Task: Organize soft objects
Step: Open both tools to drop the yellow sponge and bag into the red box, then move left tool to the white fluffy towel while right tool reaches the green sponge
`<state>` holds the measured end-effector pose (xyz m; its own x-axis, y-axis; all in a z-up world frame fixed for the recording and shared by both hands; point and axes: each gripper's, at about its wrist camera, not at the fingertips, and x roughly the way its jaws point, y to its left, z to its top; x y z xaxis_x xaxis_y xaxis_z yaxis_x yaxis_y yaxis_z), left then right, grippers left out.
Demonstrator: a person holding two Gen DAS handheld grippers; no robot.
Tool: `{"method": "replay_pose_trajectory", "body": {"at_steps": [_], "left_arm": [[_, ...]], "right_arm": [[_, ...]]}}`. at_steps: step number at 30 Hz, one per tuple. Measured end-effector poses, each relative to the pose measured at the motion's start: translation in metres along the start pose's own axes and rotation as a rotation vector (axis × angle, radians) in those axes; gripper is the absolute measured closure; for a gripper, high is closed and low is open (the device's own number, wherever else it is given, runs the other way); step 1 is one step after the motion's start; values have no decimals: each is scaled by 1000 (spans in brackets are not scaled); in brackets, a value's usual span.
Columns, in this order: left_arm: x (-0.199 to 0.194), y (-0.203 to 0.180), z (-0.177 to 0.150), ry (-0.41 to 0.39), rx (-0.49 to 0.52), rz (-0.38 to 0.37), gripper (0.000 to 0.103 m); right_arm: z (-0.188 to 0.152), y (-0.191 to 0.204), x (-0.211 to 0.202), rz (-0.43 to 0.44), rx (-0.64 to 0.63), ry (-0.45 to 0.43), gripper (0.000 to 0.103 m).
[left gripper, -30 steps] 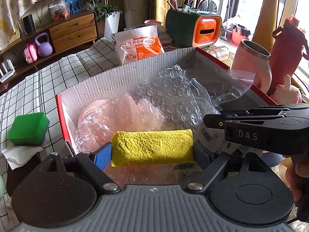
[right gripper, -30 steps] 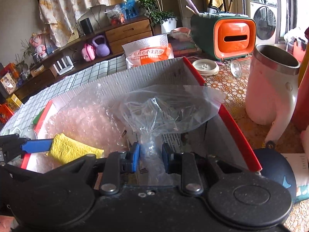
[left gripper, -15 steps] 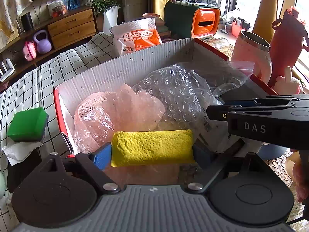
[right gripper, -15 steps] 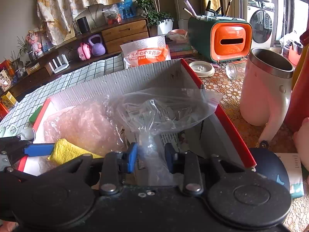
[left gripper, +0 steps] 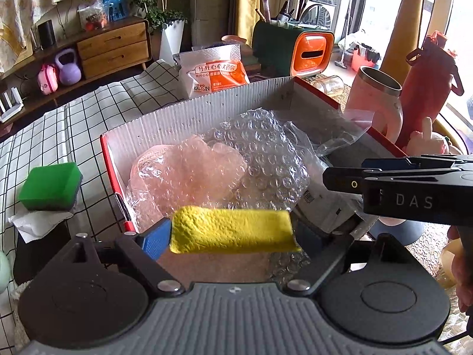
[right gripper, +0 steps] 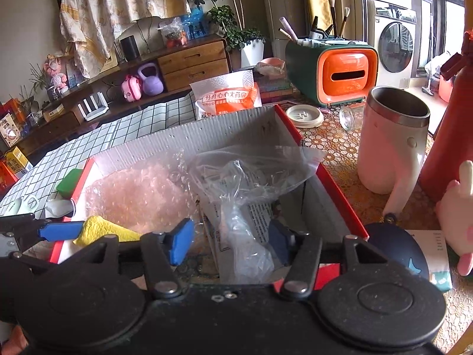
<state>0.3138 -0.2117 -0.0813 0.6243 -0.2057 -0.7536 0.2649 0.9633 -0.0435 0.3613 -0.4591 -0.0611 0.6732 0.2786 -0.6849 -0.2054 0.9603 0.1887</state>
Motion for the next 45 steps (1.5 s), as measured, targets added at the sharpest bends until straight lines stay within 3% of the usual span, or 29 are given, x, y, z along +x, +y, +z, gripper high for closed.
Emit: {"method": "replay_pose_trajectory", "body": {"at_steps": [8,25,37,45], "left_arm": [[-29,3,-3,-69,8,-38,9],[-118,63,-31,-148,-73,20,9],[-172,139,-59,-171,-116,73,4],[-178,179,-87,-199,-194,91,1]], "right_arm": [[-1,6,-22,19,5,-25,41],[-11,51,-80,122,-51,-96,35],[-16,111,-94,207,-136,-100,20],[-14,154,-78,262,-190,-82,0]]}}
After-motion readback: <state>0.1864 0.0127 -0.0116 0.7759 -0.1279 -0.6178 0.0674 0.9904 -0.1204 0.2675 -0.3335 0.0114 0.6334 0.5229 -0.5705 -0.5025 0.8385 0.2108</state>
